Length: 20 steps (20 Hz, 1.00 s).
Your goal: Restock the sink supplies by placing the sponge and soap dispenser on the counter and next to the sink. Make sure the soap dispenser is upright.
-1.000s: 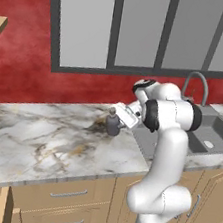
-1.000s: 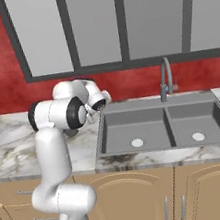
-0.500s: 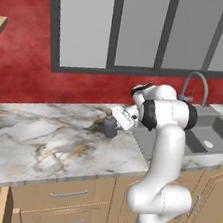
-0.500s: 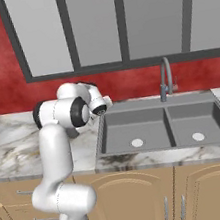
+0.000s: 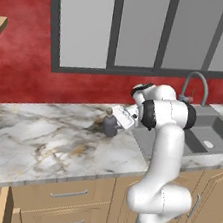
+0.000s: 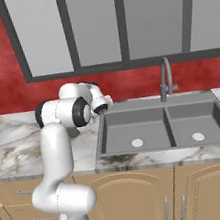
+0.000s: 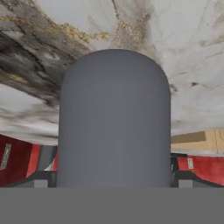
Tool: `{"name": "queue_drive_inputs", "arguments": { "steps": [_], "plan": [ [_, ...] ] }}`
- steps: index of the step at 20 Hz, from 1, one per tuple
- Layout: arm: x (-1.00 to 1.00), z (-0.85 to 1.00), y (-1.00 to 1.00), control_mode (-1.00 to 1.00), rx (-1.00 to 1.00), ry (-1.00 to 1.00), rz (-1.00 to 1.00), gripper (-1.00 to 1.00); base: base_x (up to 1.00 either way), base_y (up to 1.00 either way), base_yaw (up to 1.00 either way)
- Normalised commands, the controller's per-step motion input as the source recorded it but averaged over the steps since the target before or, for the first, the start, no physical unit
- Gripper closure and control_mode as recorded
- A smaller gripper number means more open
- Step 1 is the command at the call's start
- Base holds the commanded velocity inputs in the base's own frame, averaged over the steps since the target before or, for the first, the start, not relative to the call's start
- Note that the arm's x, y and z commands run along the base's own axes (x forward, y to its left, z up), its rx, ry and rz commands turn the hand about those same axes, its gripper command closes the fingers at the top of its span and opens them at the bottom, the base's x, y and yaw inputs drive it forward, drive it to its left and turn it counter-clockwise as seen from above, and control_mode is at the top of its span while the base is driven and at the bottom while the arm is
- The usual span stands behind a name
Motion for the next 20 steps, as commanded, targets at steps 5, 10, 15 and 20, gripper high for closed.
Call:
{"name": "queue_drive_inputs", "arguments": {
  "steps": [5, 10, 15, 20],
  "plan": [
    [-0.09, -0.27, -0.19, -1.0, 0.0, -0.23, 0.0, 1.0, 0.0, 0.0, 0.0],
    [0.01, -0.18, -0.42, -1.0, 0.01, -0.13, -0.01, 1.0, 0.0, 0.0, 0.0],
    [0.2, -0.3, -0.5, -1.0, 0.07, 0.01, -0.04, 1.0, 0.0, 0.0, 0.0],
    [0.08, -0.41, -0.35, -1.0, 0.17, 0.09, -0.02, 1.0, 0.0, 0.0, 0.0]
  ]
}}
